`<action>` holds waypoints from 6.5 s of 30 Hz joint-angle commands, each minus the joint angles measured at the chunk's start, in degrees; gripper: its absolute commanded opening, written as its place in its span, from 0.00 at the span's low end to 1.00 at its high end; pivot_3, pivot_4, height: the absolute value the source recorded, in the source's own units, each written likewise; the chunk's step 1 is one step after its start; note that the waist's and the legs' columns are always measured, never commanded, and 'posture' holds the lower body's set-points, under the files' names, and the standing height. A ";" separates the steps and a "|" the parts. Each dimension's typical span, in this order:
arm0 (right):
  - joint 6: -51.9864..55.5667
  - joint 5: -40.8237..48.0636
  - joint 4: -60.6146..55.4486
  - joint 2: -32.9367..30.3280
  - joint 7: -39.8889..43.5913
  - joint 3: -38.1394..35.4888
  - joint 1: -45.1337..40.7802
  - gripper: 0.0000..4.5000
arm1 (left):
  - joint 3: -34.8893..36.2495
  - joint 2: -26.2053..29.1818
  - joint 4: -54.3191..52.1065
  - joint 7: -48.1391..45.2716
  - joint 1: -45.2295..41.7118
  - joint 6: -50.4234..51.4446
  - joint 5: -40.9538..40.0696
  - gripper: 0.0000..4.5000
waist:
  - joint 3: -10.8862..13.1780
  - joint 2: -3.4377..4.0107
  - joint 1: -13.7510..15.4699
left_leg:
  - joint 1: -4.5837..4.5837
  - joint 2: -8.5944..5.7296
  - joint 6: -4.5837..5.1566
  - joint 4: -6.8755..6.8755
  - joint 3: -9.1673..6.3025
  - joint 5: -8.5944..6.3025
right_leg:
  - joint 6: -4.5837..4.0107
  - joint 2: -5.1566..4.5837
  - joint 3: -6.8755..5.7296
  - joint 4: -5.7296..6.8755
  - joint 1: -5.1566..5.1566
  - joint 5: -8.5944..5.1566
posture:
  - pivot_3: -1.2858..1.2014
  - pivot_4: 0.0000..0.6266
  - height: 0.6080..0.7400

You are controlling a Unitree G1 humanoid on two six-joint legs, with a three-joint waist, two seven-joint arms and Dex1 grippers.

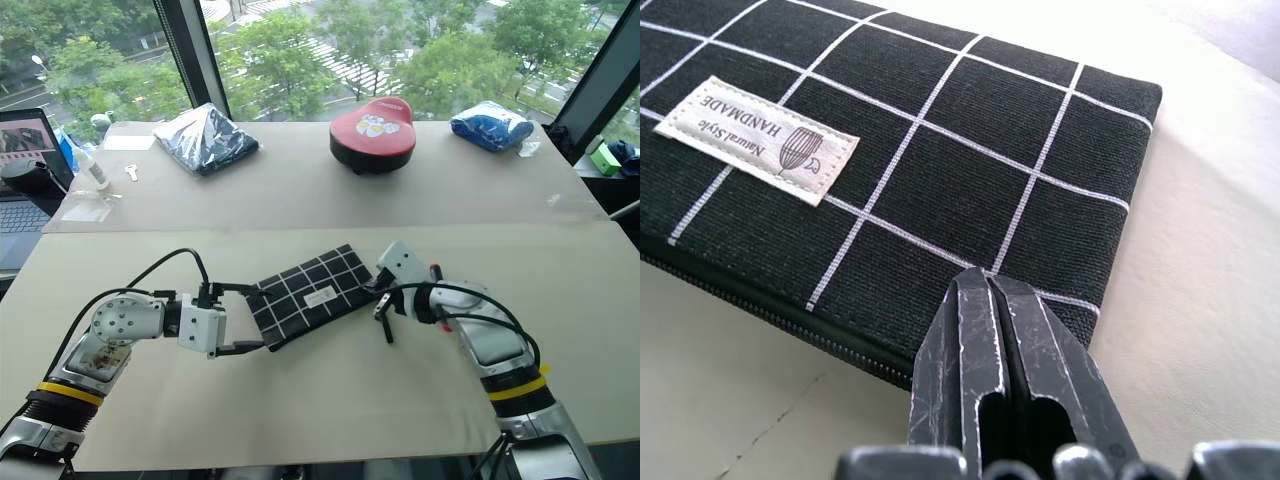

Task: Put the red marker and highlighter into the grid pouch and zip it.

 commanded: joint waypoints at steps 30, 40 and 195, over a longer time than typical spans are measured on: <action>3.48 -0.63 0.89 -0.46 1.03 -0.52 -1.27 0.01 | -9.45 -4.64 -2.49 12.88 3.06 1.26 15.92 1.00 | -0.07 0.06 0.64 | 0.85 0.04 0.18 -0.02 -0.04 -0.14 | 0.06 -0.13 0.03 -0.04 0.63 -0.03 | 0.52 0.24 1.00; 3.99 -0.44 0.55 -0.43 0.69 -1.02 -1.05 0.00 | -10.10 -4.79 0.38 14.75 0.53 0.03 16.42 0.52 | -0.08 0.06 0.83 | 0.85 0.06 0.17 -0.01 -0.05 -0.14 | 0.05 -0.16 0.03 -0.03 0.62 -0.02 | 0.52 0.24 1.00; 42.01 14.12 -20.79 -8.82 -21.60 -35.22 22.04 0.91 | 2.66 -26.30 -2.21 10.73 -1.67 21.57 -14.63 0.00 | -0.06 -0.02 1.46 | -0.09 0.00 0.37 0.27 0.20 -0.17 | 0.19 -0.08 0.20 -0.03 -0.04 0.21 | 0.52 0.24 1.00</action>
